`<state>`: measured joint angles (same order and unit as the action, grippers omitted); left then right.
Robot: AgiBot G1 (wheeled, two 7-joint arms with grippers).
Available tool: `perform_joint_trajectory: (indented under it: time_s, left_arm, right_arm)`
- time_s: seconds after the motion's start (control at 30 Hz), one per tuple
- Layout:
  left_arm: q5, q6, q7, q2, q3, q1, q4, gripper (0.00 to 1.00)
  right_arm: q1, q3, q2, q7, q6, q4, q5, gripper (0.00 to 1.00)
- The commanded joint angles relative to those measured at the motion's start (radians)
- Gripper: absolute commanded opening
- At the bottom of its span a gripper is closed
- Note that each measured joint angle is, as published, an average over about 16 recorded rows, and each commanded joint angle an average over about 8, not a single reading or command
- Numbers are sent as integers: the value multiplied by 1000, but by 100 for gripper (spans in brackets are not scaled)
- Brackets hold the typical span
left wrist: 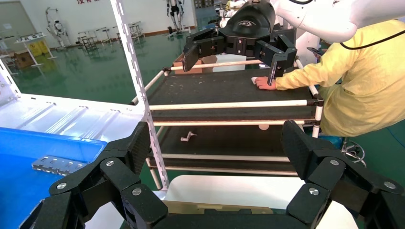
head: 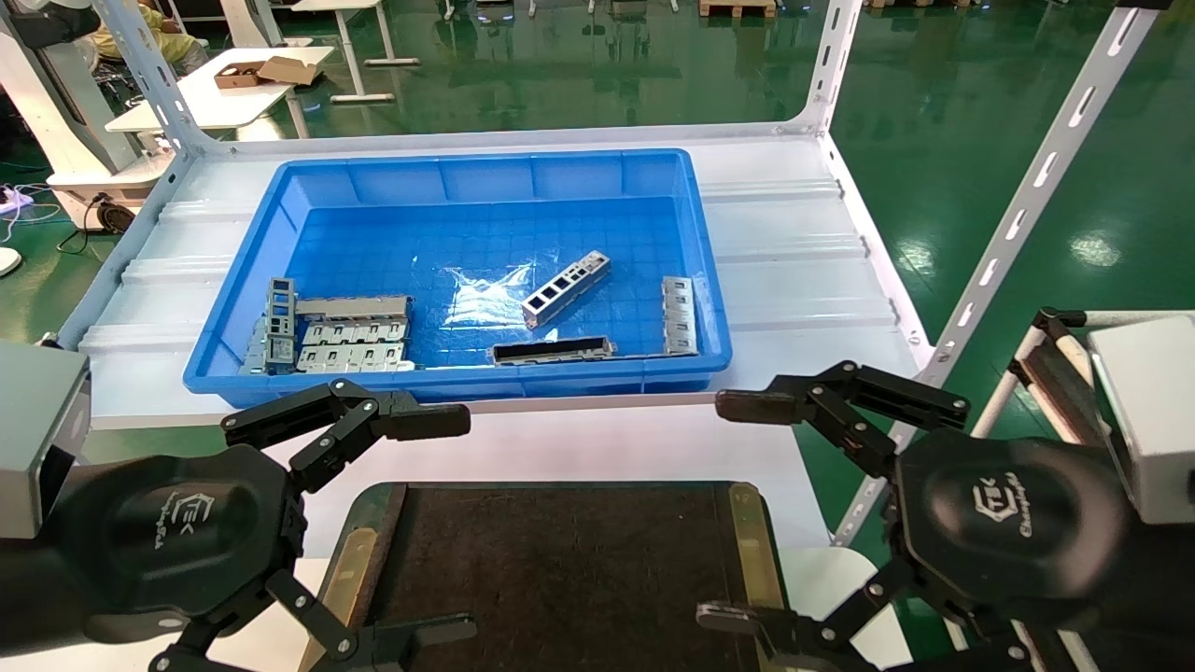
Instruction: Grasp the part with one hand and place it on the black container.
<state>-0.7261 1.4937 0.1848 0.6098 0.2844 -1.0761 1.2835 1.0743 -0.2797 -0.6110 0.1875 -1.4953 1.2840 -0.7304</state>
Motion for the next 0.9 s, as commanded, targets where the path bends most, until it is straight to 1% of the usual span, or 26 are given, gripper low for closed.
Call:
perform_joint_trajectory:
  time_s: [0.03, 0.9]
  left_arm:
    - [0, 0, 0, 0, 0, 0, 0, 100]
    - [0, 0, 0, 0, 0, 0, 0, 100]
  right_arm:
    - [0, 0, 0, 0, 0, 0, 0, 100]
    - [0, 0, 0, 0, 0, 0, 0, 100]
